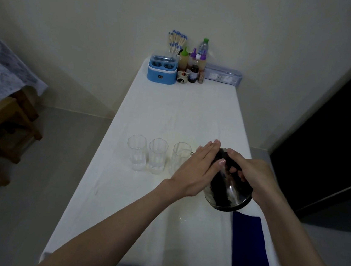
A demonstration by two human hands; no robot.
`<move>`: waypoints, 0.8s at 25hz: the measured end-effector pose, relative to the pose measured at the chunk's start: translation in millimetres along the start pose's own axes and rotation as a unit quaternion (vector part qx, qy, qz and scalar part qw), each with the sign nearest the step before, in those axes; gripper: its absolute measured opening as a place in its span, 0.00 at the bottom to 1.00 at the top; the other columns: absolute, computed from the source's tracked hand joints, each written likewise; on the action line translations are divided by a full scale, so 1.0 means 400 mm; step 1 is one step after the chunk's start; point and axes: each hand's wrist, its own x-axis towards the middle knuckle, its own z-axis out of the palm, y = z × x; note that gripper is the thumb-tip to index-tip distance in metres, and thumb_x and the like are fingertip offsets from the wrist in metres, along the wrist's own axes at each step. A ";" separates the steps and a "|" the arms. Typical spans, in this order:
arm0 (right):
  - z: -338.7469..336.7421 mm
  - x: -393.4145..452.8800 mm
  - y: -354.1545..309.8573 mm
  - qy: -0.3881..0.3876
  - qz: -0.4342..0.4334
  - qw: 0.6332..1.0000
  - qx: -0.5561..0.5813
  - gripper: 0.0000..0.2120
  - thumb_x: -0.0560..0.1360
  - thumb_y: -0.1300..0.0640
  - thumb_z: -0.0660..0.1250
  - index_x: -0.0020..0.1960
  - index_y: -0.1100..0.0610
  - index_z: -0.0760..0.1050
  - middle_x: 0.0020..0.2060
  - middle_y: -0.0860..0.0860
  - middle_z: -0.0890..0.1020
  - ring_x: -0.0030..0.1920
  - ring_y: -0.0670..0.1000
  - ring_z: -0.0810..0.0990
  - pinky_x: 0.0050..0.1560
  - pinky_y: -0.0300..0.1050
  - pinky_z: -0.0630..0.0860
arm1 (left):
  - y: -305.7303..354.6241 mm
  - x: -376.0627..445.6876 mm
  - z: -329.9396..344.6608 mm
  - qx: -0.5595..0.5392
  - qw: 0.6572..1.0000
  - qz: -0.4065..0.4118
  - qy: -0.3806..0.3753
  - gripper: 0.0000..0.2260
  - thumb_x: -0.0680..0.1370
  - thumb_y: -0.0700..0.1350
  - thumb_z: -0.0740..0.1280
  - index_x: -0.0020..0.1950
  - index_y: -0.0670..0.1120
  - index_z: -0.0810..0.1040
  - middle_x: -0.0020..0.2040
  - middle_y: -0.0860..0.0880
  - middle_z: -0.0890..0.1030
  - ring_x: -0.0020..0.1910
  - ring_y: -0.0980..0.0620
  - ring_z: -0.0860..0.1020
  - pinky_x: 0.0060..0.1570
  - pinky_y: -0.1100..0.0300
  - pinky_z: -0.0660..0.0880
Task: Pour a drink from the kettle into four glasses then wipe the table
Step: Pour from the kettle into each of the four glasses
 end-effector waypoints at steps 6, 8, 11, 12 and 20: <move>-0.011 0.010 -0.010 -0.011 -0.019 1.000 -0.016 0.23 0.68 0.38 0.74 0.32 0.59 0.83 0.29 0.53 0.83 0.28 0.49 0.75 0.37 0.45 0.72 | 0.012 0.003 0.000 -0.011 1.000 0.002 0.023 0.26 0.84 0.54 0.49 0.79 0.45 0.49 0.80 0.51 0.51 0.78 0.60 0.47 0.75 0.64 0.42; -0.012 0.012 -0.012 -0.015 -0.023 0.999 -0.025 0.23 0.69 0.38 0.74 0.33 0.59 0.84 0.30 0.53 0.84 0.28 0.49 0.76 0.38 0.45 0.73 | 0.015 0.002 -0.003 -0.009 1.000 0.002 0.024 0.26 0.84 0.54 0.48 0.79 0.45 0.49 0.80 0.51 0.51 0.78 0.60 0.47 0.75 0.64 0.42; -0.013 0.016 -0.011 -0.015 -0.025 0.999 -0.025 0.24 0.68 0.37 0.74 0.34 0.59 0.84 0.31 0.53 0.84 0.30 0.50 0.77 0.39 0.46 0.73 | 0.021 0.001 -0.005 -0.012 1.000 -0.002 0.021 0.26 0.84 0.54 0.48 0.79 0.45 0.49 0.80 0.52 0.51 0.77 0.60 0.47 0.75 0.64 0.42; -0.014 0.016 -0.011 -0.016 -0.026 0.999 -0.024 0.24 0.68 0.37 0.73 0.34 0.59 0.84 0.31 0.53 0.84 0.30 0.50 0.77 0.39 0.46 0.73 | 0.023 0.002 -0.004 -0.014 1.000 -0.003 0.021 0.26 0.84 0.54 0.49 0.79 0.45 0.49 0.80 0.52 0.51 0.77 0.60 0.47 0.75 0.63 0.42; -0.018 0.022 -0.011 -0.015 -0.024 0.999 -0.018 0.25 0.67 0.35 0.73 0.31 0.59 0.83 0.29 0.52 0.84 0.31 0.51 0.78 0.41 0.48 0.76 | 0.026 0.012 -0.007 -0.014 1.000 -0.002 0.018 0.26 0.84 0.54 0.49 0.79 0.45 0.49 0.80 0.51 0.51 0.77 0.61 0.47 0.76 0.61 0.43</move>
